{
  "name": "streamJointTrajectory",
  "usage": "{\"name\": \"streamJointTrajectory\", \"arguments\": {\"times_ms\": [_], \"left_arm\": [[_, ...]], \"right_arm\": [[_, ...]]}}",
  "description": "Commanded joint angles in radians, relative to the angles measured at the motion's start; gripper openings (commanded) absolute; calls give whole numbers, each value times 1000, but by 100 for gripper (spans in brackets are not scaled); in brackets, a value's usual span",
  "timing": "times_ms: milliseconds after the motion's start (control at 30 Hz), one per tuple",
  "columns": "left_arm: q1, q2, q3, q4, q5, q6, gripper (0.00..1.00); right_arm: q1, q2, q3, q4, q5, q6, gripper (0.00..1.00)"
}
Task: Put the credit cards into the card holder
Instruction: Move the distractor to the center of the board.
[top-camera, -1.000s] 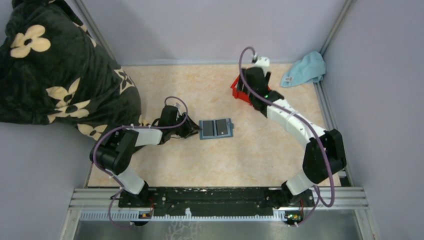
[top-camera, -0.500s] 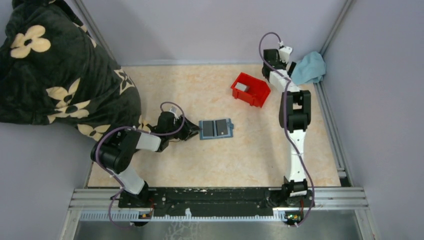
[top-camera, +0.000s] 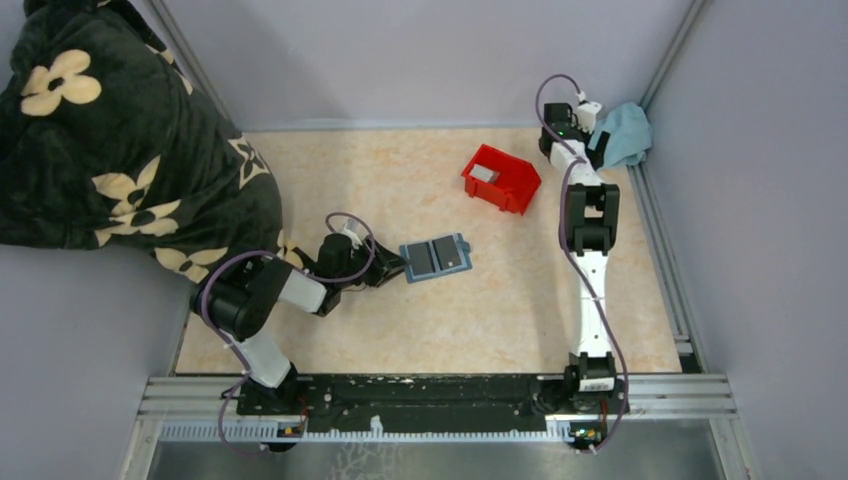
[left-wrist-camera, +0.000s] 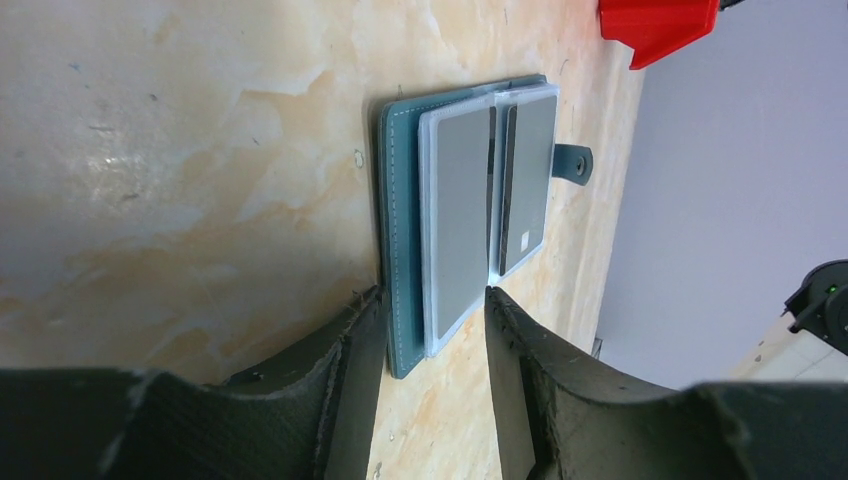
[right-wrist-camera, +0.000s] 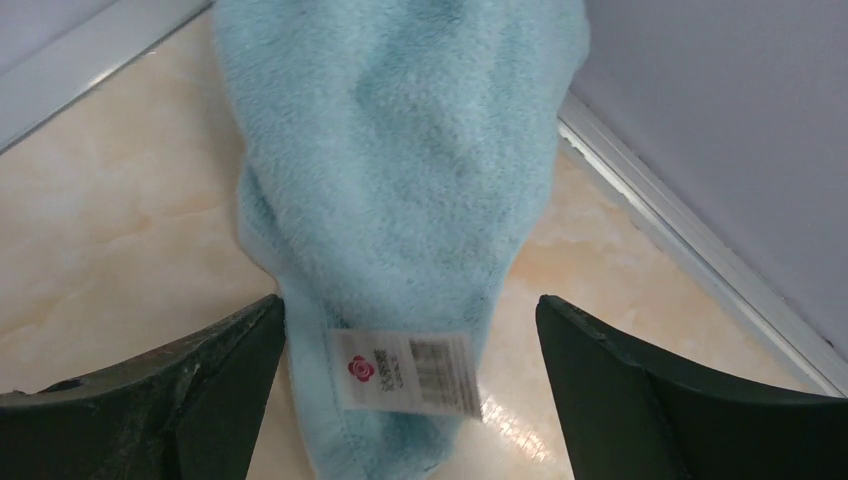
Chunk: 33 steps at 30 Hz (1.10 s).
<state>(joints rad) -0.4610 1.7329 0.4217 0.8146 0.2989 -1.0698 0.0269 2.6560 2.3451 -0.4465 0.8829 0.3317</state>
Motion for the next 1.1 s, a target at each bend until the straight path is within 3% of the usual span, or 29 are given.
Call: {"name": "streamJointTrajectory", "arguments": {"times_ms": [0, 100, 167, 200, 267, 300, 400, 600, 800, 933, 1067], "left_arm": [[-15, 80, -60, -203, -25, 34, 50], [-15, 89, -61, -202, -24, 31, 50], [-15, 93, -58, -209, -31, 32, 50], [-15, 95, -54, -216, -32, 33, 50], [-15, 99, -44, -230, -32, 32, 50], [-15, 99, -43, -232, -31, 29, 50], [-16, 86, -43, -247, -36, 29, 50], [-15, 10, -44, -318, -80, 48, 50], [-16, -86, -83, -359, -181, 52, 50], [-16, -129, -104, -371, -234, 58, 50], [-18, -143, -118, -361, -242, 58, 50]], "right_arm": [[-60, 50, 91, -83, 5, 55, 95], [-90, 97, 176, -147, -41, 75, 93], [-103, 98, 175, -131, -97, 64, 83], [-108, 95, 170, -127, -115, 65, 73], [-117, 92, 162, -127, -174, 66, 40], [-120, 89, 160, -129, -209, 70, 28], [-112, 58, 135, -111, -364, 55, 1], [28, -228, -138, 199, -509, -95, 0], [320, -485, -247, 464, -663, -237, 0], [473, -502, -211, 464, -732, -237, 0], [531, -432, -138, 368, -856, -159, 0]]}}
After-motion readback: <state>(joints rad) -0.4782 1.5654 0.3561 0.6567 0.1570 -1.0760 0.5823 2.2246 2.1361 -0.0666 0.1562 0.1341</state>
